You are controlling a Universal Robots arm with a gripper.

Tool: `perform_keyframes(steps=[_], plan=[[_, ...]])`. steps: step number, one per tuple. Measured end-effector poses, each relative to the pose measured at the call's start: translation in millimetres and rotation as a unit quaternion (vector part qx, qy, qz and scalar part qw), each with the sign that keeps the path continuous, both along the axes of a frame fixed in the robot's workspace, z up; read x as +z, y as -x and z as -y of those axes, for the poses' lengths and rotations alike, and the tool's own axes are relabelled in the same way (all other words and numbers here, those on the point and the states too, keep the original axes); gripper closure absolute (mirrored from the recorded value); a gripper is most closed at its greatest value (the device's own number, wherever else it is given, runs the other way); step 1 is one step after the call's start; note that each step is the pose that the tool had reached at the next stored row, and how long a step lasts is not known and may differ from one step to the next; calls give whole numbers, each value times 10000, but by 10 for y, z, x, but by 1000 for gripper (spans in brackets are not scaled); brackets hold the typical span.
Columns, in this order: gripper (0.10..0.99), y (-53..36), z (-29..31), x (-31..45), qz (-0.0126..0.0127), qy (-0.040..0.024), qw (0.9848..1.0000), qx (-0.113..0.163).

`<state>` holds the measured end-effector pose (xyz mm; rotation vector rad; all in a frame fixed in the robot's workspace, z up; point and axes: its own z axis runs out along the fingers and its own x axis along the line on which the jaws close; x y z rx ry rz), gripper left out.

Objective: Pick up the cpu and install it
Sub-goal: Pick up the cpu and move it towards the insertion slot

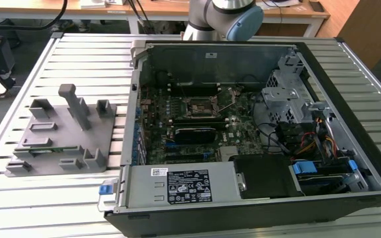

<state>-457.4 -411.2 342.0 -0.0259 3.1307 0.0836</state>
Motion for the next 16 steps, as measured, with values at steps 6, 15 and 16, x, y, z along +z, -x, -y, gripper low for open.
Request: perform_keyframes(steps=[6,15,16], plan=[[561,1,-2,62,1,0,10000,0],[561,2,-7,169,3,0,10000,0],[561,2,-7,181,3,0,10000,0]])
